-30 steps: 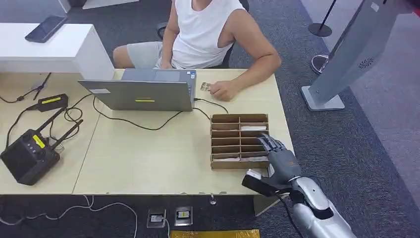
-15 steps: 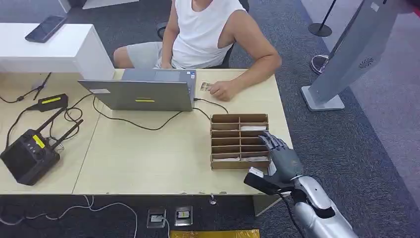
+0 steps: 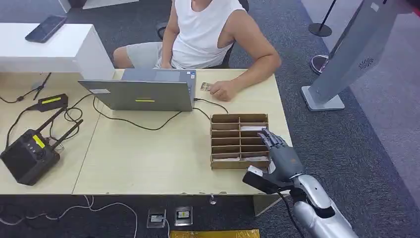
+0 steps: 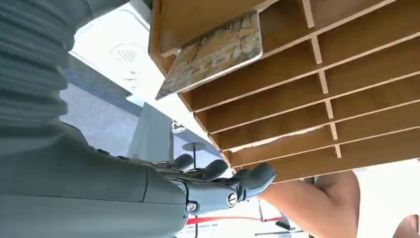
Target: Pass the card to the sensor for recognition and then transmit it.
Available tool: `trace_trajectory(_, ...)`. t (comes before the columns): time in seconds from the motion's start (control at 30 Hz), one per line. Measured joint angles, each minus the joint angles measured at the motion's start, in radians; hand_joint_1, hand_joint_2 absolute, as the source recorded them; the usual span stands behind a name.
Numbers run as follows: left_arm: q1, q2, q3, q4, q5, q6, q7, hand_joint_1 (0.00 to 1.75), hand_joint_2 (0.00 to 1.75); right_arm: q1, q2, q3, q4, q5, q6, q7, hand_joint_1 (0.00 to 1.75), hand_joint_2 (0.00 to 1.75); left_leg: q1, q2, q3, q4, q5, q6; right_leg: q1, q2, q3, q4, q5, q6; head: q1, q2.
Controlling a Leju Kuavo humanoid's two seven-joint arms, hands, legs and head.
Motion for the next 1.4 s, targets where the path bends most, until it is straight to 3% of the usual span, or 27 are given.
trace_trajectory(0.03, 0.000, 0.000, 0.000, 0.000, 0.000, 0.000, -0.002, 0.00, 0.00, 0.000, 0.000, 0.000, -0.003, 0.000, 0.003, 0.000, 0.52, 1.75, 0.000, 0.000, 0.000, 0.000, 0.000, 0.000, 0.000, 0.000, 0.000, 0.000, 0.000, 0.000, 0.000, 0.000)
trace_trajectory(0.07, 0.000, 0.000, 0.000, 0.000, 0.000, 0.001, -0.004, 0.00, 0.00, 0.000, 0.001, 0.000, -0.007, 0.000, 0.006, 0.000, 1.66, 1.75, 0.000, 0.000, 0.000, 0.000, 0.000, 0.000, 0.000, 0.000, 0.000, 0.000, 0.000, 0.000, 0.000, 0.000)
trace_trajectory(0.1, 0.000, 0.000, 0.000, 0.000, 0.000, 0.001, -0.005, 0.00, 0.00, 0.000, 0.002, 0.001, -0.010, 0.001, 0.010, 0.001, 1.75, 1.75, 0.000, 0.000, 0.000, 0.000, 0.000, 0.000, 0.000, 0.000, 0.000, 0.000, 0.000, 0.000, 0.000, 0.000)
trace_trajectory(0.43, 0.000, 0.000, 0.006, 0.000, -0.001, 0.001, -0.011, 0.00, 0.00, 0.002, 0.002, 0.002, -0.032, -0.002, 0.077, 0.009, 1.75, 1.75, 0.000, 0.000, 0.000, 0.000, 0.000, 0.000, 0.000, 0.000, 0.000, 0.000, 0.000, 0.000, 0.000, 0.000)
trace_trajectory(0.93, 0.000, 0.000, 0.007, 0.000, -0.002, 0.001, -0.011, 0.00, 0.00, 0.001, -0.003, 0.001, -0.036, -0.008, 0.107, 0.007, 1.75, 1.75, 0.000, 0.000, 0.000, 0.000, 0.000, 0.000, 0.000, 0.000, 0.000, 0.000, 0.000, 0.000, 0.000, 0.000)
trace_trajectory(1.23, 0.000, 0.000, 0.007, 0.000, -0.012, 0.001, -0.017, 0.00, 0.00, -0.021, -0.007, -0.012, -0.044, -0.015, 0.063, 0.004, 1.75, 1.75, 0.000, 0.000, 0.000, 0.000, 0.000, 0.000, 0.000, 0.000, 0.000, 0.000, 0.000, 0.000, 0.000, 0.000)
trace_trajectory(1.4, 0.000, 0.000, 0.007, 0.000, -0.020, 0.001, -0.026, 0.00, 0.00, -0.113, -0.009, -0.069, -0.072, -0.035, 0.032, -0.024, 1.75, 1.75, 0.000, 0.001, 0.000, 0.000, 0.001, 0.000, 0.000, 0.002, 0.000, 0.000, 0.001, 0.000, 0.000, 0.000)
